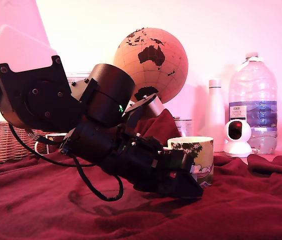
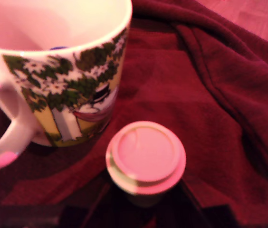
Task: Pick up the coffee capsules on the table and drop them inside the coffee cup
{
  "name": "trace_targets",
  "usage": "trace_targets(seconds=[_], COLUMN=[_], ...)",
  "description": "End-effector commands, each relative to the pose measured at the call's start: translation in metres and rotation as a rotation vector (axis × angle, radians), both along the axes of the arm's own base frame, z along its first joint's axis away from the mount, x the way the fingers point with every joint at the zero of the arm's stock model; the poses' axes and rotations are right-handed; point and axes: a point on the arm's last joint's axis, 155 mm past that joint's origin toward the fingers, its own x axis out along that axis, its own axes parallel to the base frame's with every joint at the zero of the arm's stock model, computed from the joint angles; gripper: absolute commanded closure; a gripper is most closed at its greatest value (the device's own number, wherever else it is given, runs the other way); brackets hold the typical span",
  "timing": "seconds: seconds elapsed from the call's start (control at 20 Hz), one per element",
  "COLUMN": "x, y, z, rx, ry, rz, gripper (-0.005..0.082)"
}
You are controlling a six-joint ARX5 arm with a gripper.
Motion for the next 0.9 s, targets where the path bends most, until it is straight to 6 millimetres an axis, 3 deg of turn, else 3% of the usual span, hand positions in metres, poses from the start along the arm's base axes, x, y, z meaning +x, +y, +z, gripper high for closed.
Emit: trace_targets(seconds=[0.0, 0.85], x=[-0.001, -0.02], y=[-0.002, 0.018], z=[-0.002, 0.073], rx=[0.0, 0.055], ry=[-0.001, -0.023], rz=[-0.005, -0.036], gripper=[0.0562, 0.0561])
